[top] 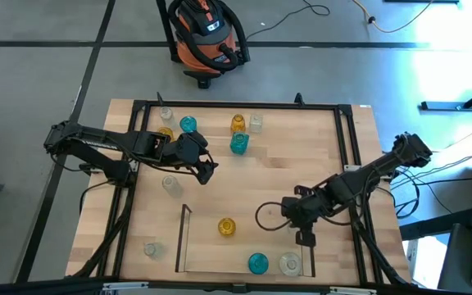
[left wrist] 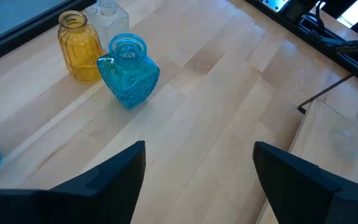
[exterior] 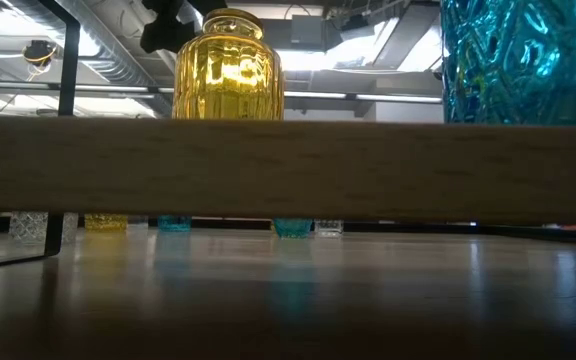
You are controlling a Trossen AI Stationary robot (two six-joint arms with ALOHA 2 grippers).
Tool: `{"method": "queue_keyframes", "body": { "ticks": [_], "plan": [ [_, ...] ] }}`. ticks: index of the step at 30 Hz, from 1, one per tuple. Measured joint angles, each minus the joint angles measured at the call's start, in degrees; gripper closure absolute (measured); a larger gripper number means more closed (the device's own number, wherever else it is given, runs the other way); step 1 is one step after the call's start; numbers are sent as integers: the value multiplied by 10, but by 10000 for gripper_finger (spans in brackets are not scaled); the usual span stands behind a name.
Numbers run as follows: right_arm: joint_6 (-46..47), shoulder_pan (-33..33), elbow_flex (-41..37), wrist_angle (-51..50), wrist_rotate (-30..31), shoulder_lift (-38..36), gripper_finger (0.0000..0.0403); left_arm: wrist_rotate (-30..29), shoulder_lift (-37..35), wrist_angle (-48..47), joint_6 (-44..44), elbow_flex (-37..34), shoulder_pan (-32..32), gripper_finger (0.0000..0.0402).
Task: Sort vases onto shelf
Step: Put the blue flower vase on the shelf aligned with the other blue flower vase
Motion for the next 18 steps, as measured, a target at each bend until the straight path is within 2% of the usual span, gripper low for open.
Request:
{"method": "queue_keyframes", "body": {
  "ticks": [6, 9, 12, 18],
  "plan": [
    [29, 31, 0, 2, 14, 0, 401, 0, 0, 0, 0, 0, 0, 113],
    [37, 47, 9, -4, 43, 1, 401, 0, 0, 0, 0, 0, 0, 113],
    [45, 54, 35, -21, 76, 15, 401, -3, 0, 0, 0, 0, 0, 113],
    [16, 53, 100, -67, 78, 70, 402, -5, 0, -1, 0, 0, 0, 113]
  ]
}}
